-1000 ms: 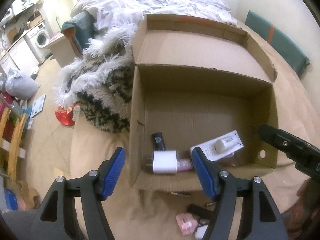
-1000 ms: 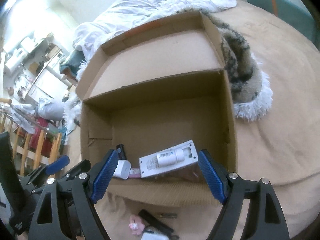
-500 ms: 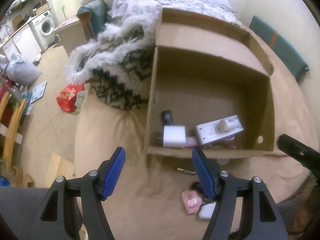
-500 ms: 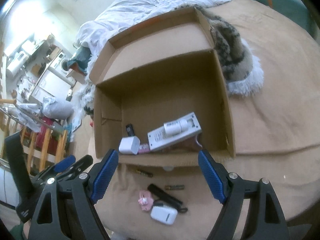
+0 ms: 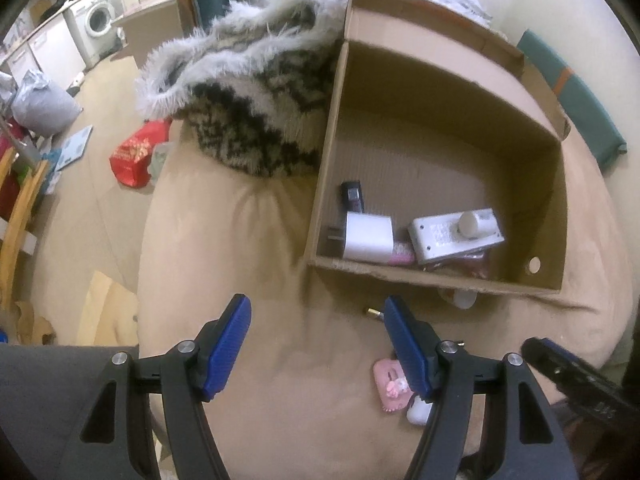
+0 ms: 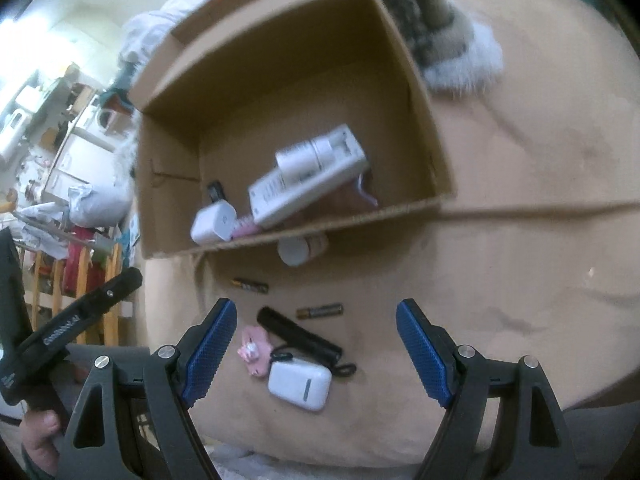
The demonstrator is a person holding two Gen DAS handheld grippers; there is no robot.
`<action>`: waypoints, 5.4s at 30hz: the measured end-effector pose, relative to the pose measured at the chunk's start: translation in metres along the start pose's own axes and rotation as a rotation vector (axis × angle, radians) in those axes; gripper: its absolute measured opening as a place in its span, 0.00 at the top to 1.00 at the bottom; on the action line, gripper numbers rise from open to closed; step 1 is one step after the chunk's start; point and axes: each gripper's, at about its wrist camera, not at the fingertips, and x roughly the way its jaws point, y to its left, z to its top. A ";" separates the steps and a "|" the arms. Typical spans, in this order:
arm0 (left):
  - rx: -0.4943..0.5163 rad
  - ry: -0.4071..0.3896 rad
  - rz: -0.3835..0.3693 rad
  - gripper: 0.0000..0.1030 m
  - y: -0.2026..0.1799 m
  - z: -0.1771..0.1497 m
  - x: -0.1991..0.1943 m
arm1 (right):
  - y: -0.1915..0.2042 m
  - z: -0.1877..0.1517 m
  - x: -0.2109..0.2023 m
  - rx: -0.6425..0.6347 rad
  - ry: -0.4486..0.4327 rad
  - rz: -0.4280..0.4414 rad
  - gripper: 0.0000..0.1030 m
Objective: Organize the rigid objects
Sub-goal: 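Grasp a black battery with the right tool while the left tool grasps another white pill bottle, then carry the battery and pill bottle into the box with both tools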
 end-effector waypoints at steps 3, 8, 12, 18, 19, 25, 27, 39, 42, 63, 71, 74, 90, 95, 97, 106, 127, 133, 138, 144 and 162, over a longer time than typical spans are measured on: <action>-0.020 0.027 -0.003 0.36 0.002 -0.001 0.006 | -0.002 -0.005 0.022 0.022 0.086 0.012 0.16; -0.035 0.034 -0.009 0.36 0.001 0.001 0.007 | -0.003 -0.011 0.051 0.092 0.190 0.045 0.16; -0.038 0.052 -0.014 0.36 0.001 0.001 0.009 | 0.003 -0.004 0.070 0.050 0.205 -0.033 0.16; -0.050 0.078 -0.024 0.36 0.004 0.001 0.014 | 0.019 0.004 0.094 -0.070 0.213 -0.151 0.39; -0.053 0.080 -0.026 0.36 0.004 0.001 0.015 | 0.022 0.004 0.096 -0.086 0.215 -0.159 0.39; -0.054 0.102 -0.029 0.36 0.001 -0.001 0.021 | 0.036 -0.003 0.106 -0.175 0.220 -0.212 0.39; -0.042 0.102 -0.020 0.36 -0.002 -0.001 0.022 | 0.042 -0.006 0.111 -0.213 0.216 -0.236 0.42; -0.017 0.178 -0.004 0.36 -0.006 -0.013 0.045 | 0.035 -0.004 0.070 -0.155 0.148 -0.130 0.56; -0.012 0.173 -0.014 0.36 -0.008 -0.015 0.045 | 0.033 -0.005 0.046 -0.131 0.124 -0.077 0.56; 0.234 0.129 -0.058 0.36 -0.121 -0.017 0.070 | -0.029 0.047 -0.027 0.022 -0.102 -0.016 0.56; 0.226 0.119 -0.041 0.37 -0.147 -0.005 0.095 | -0.035 0.053 -0.023 0.063 -0.098 0.008 0.56; 0.237 0.125 -0.024 0.38 -0.154 -0.001 0.104 | -0.036 0.054 -0.023 0.066 -0.099 0.011 0.56; 0.236 0.166 0.026 0.77 -0.149 0.001 0.114 | -0.030 0.055 -0.022 0.028 -0.100 -0.023 0.56; 0.209 0.173 0.029 0.77 -0.137 0.001 0.101 | -0.028 0.054 -0.021 0.016 -0.100 -0.038 0.56; 0.207 0.163 0.032 0.77 -0.134 0.002 0.093 | -0.028 0.053 -0.022 0.016 -0.102 -0.041 0.56; 0.176 0.094 0.038 0.77 -0.121 -0.009 0.049 | -0.023 0.053 -0.028 -0.011 -0.145 -0.037 0.56; 0.101 -0.088 0.001 0.77 -0.052 0.043 -0.032 | 0.018 0.069 -0.052 -0.145 -0.217 0.017 0.56; 0.139 -0.117 0.022 0.77 -0.057 0.066 -0.024 | 0.035 0.094 -0.046 -0.193 -0.224 0.010 0.56; 0.175 -0.140 0.034 0.77 -0.064 0.072 -0.005 | 0.037 0.106 -0.022 -0.236 -0.209 -0.032 0.56; 0.175 -0.117 0.021 0.77 -0.061 0.070 0.025 | 0.033 0.099 0.005 -0.245 -0.144 -0.066 0.56; 0.195 -0.086 -0.020 0.77 -0.066 0.066 0.042 | 0.034 0.101 0.029 -0.254 -0.076 -0.084 0.56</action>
